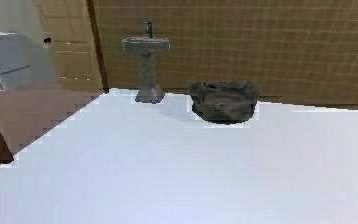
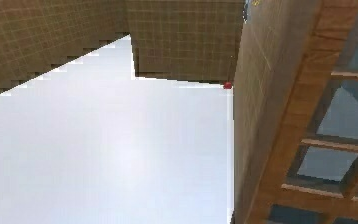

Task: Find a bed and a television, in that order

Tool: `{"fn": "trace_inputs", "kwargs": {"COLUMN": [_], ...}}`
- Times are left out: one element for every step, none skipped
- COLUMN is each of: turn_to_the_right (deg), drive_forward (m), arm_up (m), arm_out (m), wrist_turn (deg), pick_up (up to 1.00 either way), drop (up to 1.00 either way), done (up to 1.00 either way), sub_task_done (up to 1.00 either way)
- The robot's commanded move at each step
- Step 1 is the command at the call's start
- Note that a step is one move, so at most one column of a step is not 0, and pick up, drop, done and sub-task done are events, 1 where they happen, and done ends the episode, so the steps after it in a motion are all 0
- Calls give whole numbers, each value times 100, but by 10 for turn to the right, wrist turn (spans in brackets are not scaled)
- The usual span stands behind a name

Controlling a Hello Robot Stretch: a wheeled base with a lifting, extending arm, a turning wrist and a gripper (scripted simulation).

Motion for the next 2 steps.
{"fn": "trace_inputs", "kwargs": {"turn_to_the_right": [60, 0], "drive_forward": [0, 15], "arm_up": [0, 0], "arm_out": [0, 0], "wrist_turn": [0, 0], "pick_up": [0, 0], "drop": [0, 0], "done": [0, 0], "sub_task_done": [0, 0]}}
